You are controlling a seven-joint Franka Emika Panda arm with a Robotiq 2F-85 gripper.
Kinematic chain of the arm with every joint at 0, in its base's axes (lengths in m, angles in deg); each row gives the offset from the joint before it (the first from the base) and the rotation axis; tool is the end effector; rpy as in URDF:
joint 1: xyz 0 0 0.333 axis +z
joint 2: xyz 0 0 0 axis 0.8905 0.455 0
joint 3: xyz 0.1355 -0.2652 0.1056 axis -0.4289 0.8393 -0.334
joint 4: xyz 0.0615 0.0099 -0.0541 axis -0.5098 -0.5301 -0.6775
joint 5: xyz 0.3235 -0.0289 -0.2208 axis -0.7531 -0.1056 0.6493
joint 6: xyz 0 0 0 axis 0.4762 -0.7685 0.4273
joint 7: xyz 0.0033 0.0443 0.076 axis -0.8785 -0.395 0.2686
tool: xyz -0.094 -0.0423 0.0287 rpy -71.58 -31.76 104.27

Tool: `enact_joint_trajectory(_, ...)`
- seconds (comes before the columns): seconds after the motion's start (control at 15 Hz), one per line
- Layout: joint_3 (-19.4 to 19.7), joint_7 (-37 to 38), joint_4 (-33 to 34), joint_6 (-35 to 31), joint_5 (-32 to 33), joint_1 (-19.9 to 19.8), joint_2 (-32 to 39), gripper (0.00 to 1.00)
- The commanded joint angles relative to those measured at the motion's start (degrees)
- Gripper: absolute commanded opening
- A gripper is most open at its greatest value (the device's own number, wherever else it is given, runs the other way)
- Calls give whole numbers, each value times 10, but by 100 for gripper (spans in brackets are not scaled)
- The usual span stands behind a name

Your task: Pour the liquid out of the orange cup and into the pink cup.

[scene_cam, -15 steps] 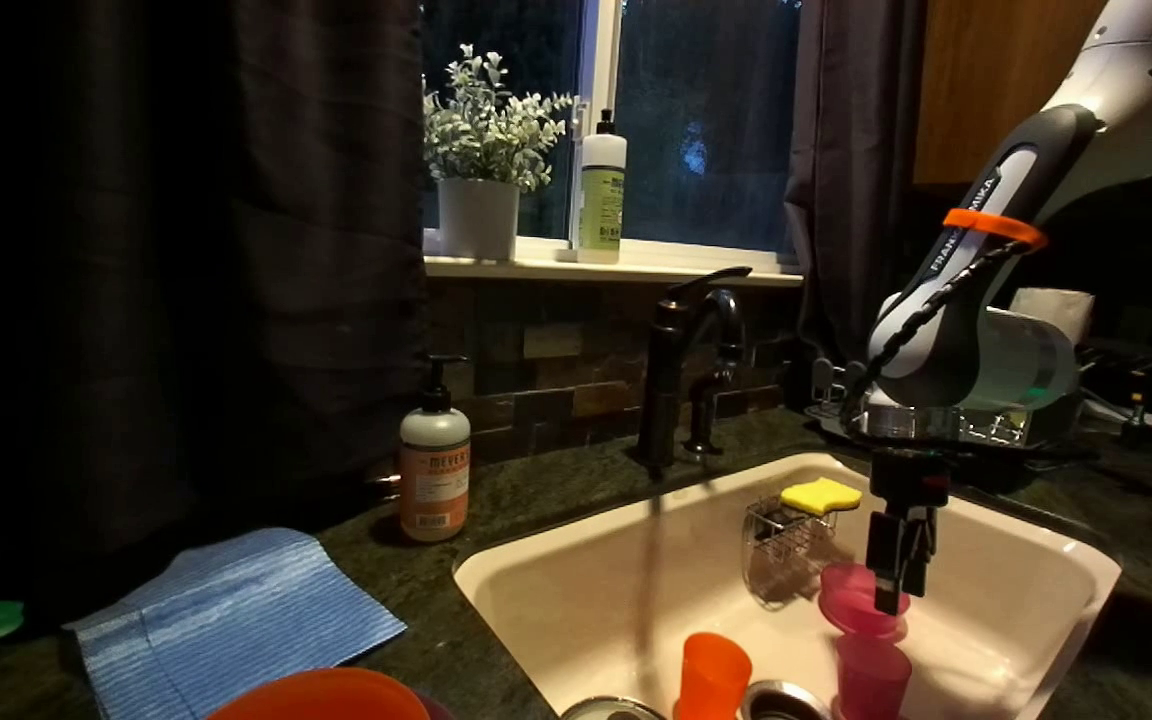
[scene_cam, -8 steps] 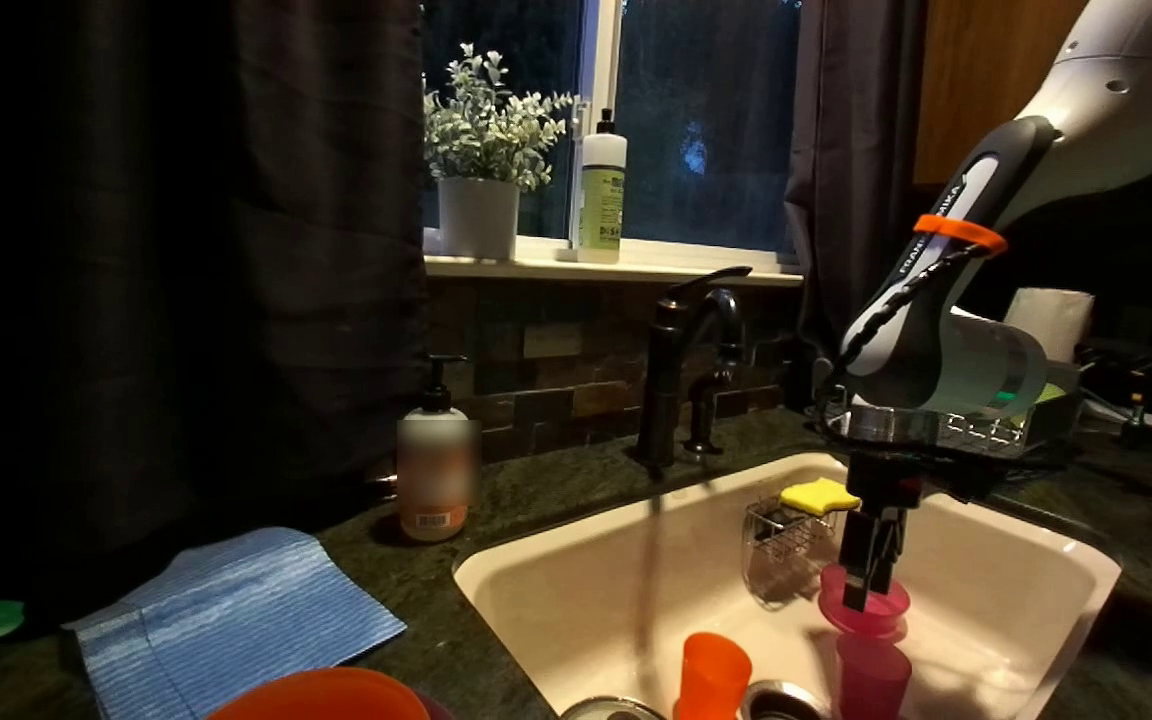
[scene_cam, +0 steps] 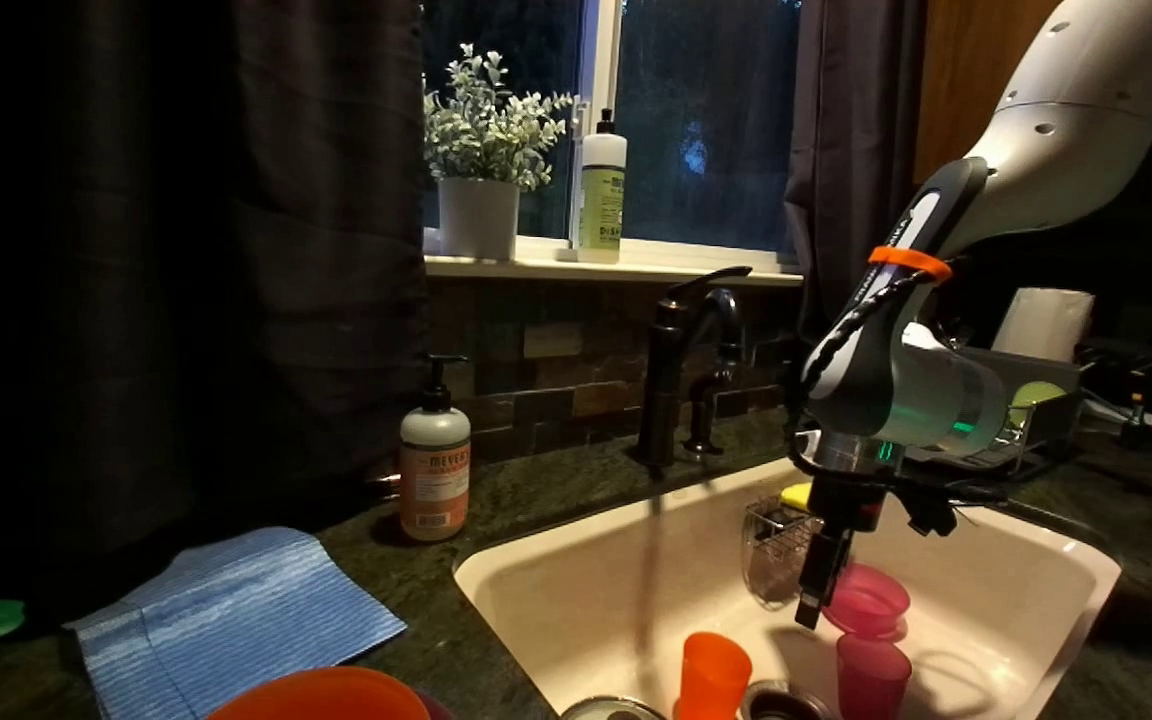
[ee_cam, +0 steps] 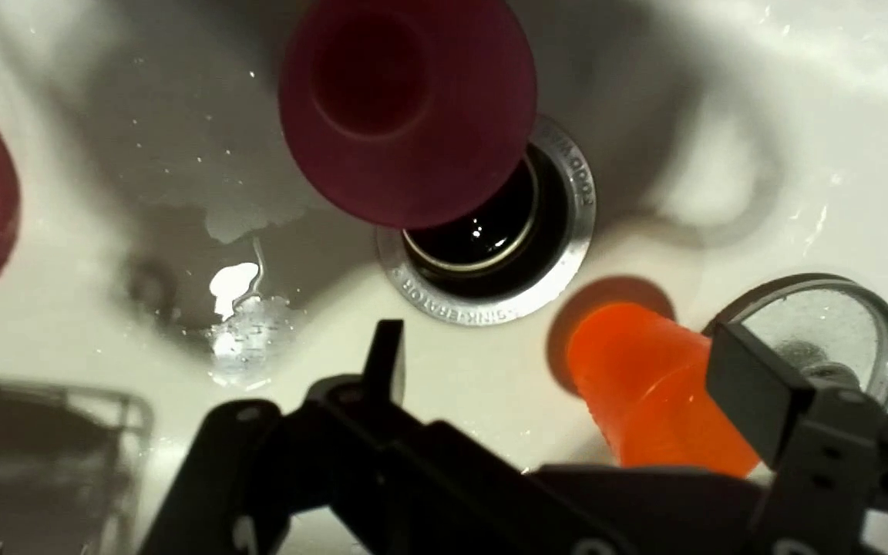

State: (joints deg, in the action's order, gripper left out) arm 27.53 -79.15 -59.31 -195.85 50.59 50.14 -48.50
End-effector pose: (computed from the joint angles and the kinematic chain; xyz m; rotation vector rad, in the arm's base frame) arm 0.4167 0.0235 0.1224 -2.8552 -0.5393 -0.0349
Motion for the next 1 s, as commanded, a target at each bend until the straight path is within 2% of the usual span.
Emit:
enact_joint_trajectory(0.0,-49,-59,33,-43,-37,-45,60,100)
enact_joint_trajectory(0.47,-99,-71,77,-87,-33,-89,139,100)
enact_joint_trajectory(0.93,-121,-59,109,-125,-24,-97,187,100)
